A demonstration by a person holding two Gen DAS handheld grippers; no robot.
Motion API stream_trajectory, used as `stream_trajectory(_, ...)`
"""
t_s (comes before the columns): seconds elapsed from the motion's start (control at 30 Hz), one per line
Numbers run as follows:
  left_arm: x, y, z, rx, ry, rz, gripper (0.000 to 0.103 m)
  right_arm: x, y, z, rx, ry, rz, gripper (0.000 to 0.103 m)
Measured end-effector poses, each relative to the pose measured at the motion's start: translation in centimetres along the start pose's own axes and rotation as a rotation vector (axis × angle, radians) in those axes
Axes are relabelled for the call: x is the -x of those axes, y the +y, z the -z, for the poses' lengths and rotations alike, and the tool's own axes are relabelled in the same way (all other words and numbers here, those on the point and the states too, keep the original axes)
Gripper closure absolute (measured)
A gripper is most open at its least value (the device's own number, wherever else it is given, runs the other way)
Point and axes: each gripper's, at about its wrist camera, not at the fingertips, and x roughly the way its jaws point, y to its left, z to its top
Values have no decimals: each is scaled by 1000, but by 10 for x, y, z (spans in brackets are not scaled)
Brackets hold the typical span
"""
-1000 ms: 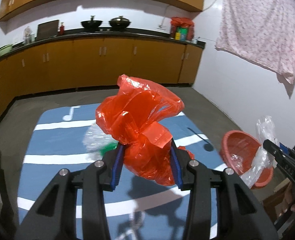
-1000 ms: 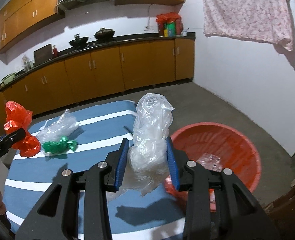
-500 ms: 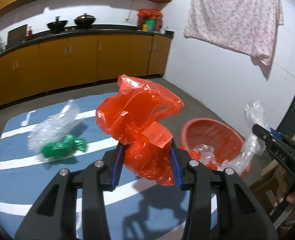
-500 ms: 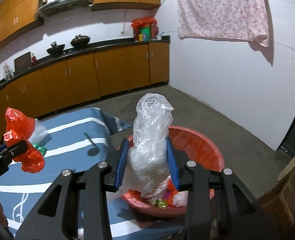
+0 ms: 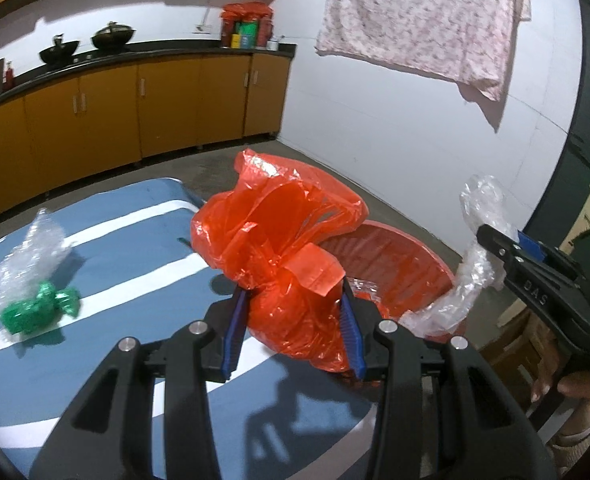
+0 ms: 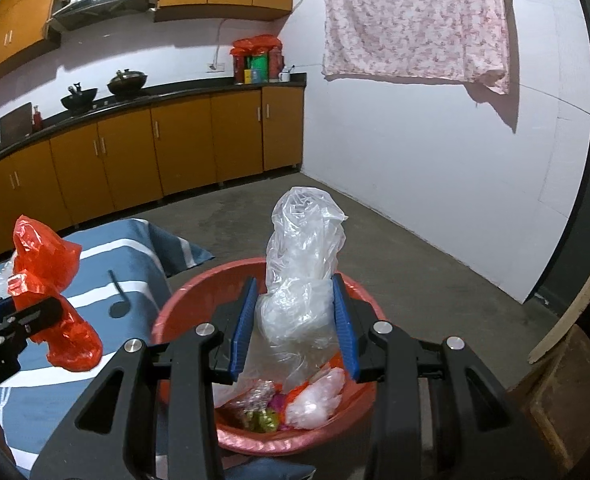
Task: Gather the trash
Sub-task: 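Carry the red bag and clear bag with both tools over the orange basket, then open the left tool releasing the red bag while the right releases the clear bag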
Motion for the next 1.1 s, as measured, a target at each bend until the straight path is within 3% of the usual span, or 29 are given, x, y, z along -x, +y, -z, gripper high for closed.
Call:
stream_trajectory(0.4,-61,-34,1,-57,71,69,61,-31,-26,1,-15,27,26,65)
stream_trajectory(0.87,-98,-47,2,-77,121,92,59,-50,-28,-1,-31,46,-2,65)
stream_trajectory(1.1,-105,-39,2,-41,131,100,40,-49,-34,1,-99,58,-73,49)
